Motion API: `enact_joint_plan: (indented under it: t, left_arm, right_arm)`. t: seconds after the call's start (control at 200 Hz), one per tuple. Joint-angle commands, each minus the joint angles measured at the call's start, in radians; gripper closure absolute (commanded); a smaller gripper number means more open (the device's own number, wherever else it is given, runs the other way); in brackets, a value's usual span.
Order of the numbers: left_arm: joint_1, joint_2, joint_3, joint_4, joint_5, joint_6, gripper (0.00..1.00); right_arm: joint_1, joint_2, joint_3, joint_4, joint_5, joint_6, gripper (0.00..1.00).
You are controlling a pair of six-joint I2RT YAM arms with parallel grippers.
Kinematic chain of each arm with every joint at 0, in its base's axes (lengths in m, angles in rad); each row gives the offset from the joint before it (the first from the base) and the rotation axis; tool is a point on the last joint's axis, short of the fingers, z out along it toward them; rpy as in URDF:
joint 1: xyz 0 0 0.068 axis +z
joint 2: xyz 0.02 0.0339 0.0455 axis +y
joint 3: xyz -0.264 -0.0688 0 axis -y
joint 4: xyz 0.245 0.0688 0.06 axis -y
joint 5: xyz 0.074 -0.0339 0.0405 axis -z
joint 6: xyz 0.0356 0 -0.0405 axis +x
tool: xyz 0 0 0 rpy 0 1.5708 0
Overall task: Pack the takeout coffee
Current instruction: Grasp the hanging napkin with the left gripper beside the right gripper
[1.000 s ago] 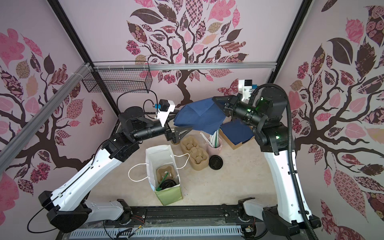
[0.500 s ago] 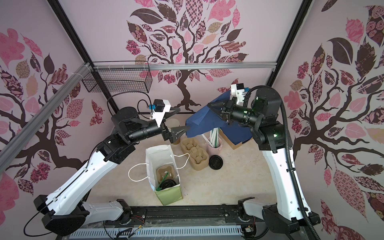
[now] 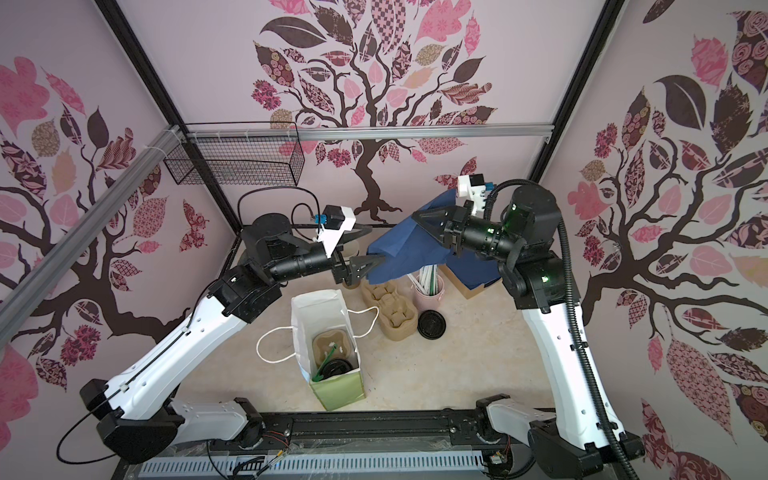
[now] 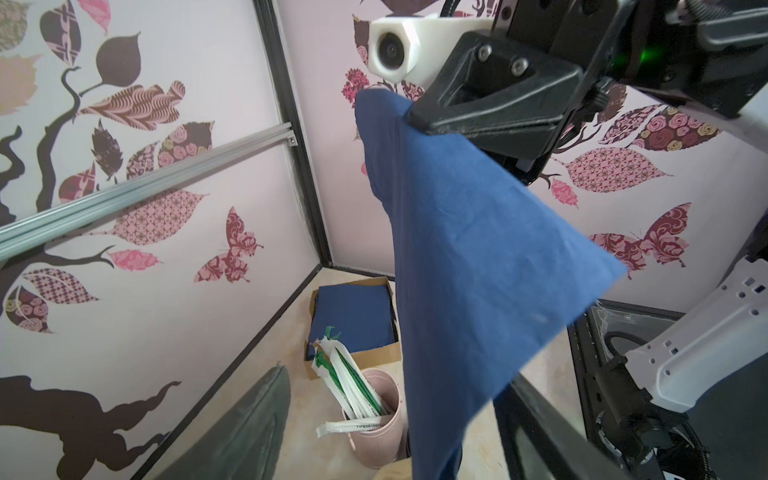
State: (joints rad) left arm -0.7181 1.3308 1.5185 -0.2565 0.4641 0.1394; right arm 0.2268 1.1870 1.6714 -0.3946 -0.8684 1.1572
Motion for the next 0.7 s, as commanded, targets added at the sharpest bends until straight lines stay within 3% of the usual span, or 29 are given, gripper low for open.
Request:
enact_joint_plan:
  t: [0.0,0.27,0.505,0.68,0.695]
  left_arm:
    - [0.0,0.017,0.008,0.025,0.017,0.008,0.24]
    - [0.0,0.023,-0.011,0.064,0.032,-0.013,0.49]
    - [0.0,0.015,-0.012,0.06,-0.026,0.007,1.0]
    - [0.0,-0.006,-0.018,0.122,-0.141,0.023,1.0]
    - [-0.001,-0.009,-0.018,0.128,-0.153,0.027,1.0]
  right_arm:
    - [0.004,-0.035,-0.011,0.098,-0.03,0.042,1.0]
    - [0.003,-0.041,-0.024,0.131,-0.036,0.064,1.0]
    - [0.003,-0.051,-0.027,0.13,-0.048,0.064,1.0]
    - [0.003,-0.086,-0.064,0.03,-0.043,-0.031,1.0]
    - [0.003,-0.089,-0.066,0.011,-0.039,-0.05,0.95]
